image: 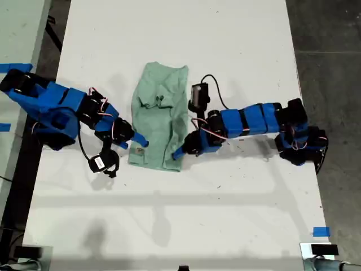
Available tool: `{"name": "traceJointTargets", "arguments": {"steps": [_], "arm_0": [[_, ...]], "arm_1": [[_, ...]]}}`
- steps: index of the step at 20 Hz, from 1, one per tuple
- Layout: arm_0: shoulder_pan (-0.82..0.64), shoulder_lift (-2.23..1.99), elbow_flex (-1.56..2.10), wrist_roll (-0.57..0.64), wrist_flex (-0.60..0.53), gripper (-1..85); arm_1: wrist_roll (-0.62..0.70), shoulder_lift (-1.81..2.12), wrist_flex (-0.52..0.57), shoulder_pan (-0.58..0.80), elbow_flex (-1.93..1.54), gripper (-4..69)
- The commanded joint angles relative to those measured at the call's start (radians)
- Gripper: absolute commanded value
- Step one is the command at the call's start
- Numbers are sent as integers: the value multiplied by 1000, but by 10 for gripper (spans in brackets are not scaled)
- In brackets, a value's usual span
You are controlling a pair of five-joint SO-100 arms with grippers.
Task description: Fold tshirt
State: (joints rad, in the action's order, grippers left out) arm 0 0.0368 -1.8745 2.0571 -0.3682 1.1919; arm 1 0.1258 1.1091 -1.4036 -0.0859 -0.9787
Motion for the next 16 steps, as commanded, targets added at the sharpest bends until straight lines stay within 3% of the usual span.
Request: {"name": "traceJointTargets", "arguments": {"steps": [1,5,16], "arm_0": [[43,-21,-3,-29,-20,279],[100,-26,57,-63,-34,279],[87,-15,224,-23,-218,271]], "arm_1": [[-20,-20,48,-20,103,342],[-29,-92,63,-21,167,344],[-14,-249,118,-6,258,337]]}}
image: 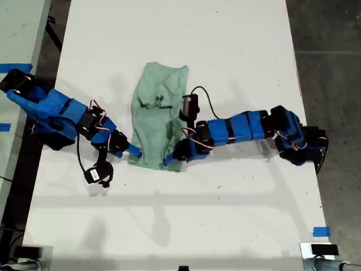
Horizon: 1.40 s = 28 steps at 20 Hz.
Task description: Fold tshirt
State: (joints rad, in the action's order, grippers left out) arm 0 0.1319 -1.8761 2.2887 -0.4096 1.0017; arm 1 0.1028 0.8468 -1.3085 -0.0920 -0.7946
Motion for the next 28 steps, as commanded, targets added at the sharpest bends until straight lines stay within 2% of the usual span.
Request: {"name": "traceJointTargets", "arguments": {"steps": [1,10,14,17,18,19,20,23,28], "arm_0": [[-5,-6,-8,18,-35,269],[-31,215,-51,140,-91,240],[-71,380,-141,276,-77,208],[-91,436,-204,347,-43,160],[-97,436,-204,350,-43,145],[-100,436,-206,364,-46,129],[-106,436,-207,368,-46,101],[-101,426,-222,362,-37,1],[-48,416,-282,321,-8,0]], "arm_1": [[9,5,29,2,75,336],[48,-77,69,18,89,324],[72,-127,83,23,120,296],[91,-141,101,28,120,210],[92,-141,103,28,121,148],[84,-141,103,28,121,47],[84,-141,103,28,126,0],[92,-130,110,25,127,-14],[101,-109,121,6,127,-14]]}}
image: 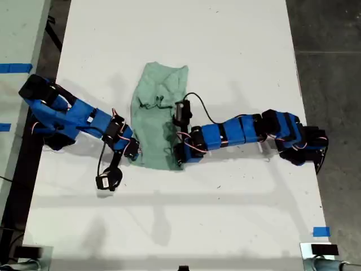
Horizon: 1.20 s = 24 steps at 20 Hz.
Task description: Fold tshirt
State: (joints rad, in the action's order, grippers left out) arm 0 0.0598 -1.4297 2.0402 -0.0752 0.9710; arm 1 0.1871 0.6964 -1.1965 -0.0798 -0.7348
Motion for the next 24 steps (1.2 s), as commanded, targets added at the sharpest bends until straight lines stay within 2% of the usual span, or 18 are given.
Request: {"name": "traceJointTargets", "arguments": {"steps": [1,6,11,14,19,24], "arm_0": [[48,-37,-58,-25,21,0],[213,-23,-244,-141,55,0],[316,0,-348,-247,48,0],[360,3,-383,-287,6,0],[342,-23,-397,-282,11,0],[207,-152,-376,-201,112,0]], "arm_1": [[17,49,8,-17,67,-14],[-35,101,-11,-130,67,-14],[-91,160,-44,-218,67,-13],[-94,202,-54,-235,67,-13],[-2,249,-35,-163,67,-13],[158,302,18,-12,67,-13]]}}
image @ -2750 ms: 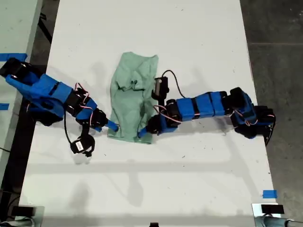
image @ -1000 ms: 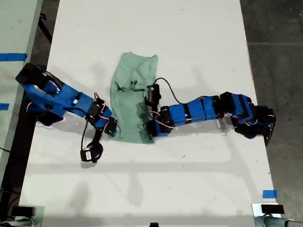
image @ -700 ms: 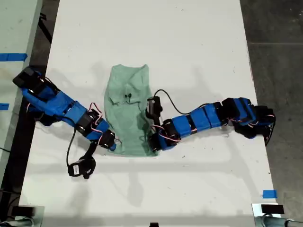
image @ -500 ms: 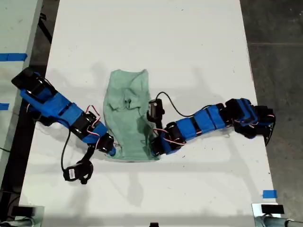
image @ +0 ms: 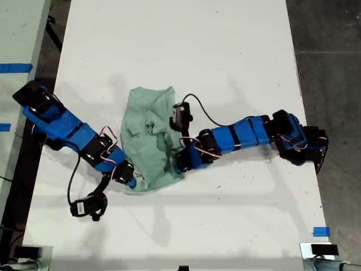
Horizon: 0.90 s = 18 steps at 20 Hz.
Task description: Fold tshirt
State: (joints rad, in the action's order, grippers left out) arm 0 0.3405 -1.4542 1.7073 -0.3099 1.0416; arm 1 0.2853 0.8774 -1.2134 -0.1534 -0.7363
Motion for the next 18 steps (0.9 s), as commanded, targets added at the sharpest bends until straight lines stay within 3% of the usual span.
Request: {"name": "traceJointTargets", "arguments": {"steps": [1,11,14,18], "arm_0": [[-120,-152,-40,61,81,0],[-707,-479,258,436,124,0],[-802,-532,310,477,97,0],[-811,-520,319,483,86,1]], "arm_1": [[89,126,52,92,69,-13],[325,117,213,394,69,-14],[347,104,242,430,69,-14],[364,92,252,436,69,-14]]}}
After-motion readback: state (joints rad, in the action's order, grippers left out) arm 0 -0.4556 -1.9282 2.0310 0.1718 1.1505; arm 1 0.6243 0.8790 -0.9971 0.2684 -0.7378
